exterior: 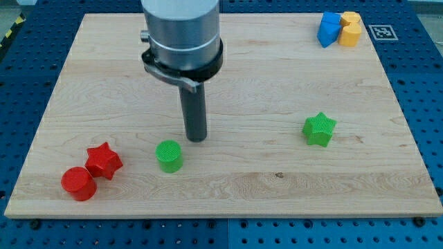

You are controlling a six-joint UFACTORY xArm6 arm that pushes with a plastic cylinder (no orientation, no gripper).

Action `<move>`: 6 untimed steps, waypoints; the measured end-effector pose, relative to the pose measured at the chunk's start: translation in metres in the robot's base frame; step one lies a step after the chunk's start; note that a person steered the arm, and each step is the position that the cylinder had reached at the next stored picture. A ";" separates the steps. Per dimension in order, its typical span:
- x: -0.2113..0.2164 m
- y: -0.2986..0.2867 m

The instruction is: Move the green circle to the right of the red circle

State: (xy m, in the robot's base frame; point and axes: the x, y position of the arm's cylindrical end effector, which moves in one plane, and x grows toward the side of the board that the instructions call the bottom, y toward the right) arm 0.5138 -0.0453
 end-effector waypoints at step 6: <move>0.054 -0.044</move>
State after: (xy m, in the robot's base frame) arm 0.5678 -0.0894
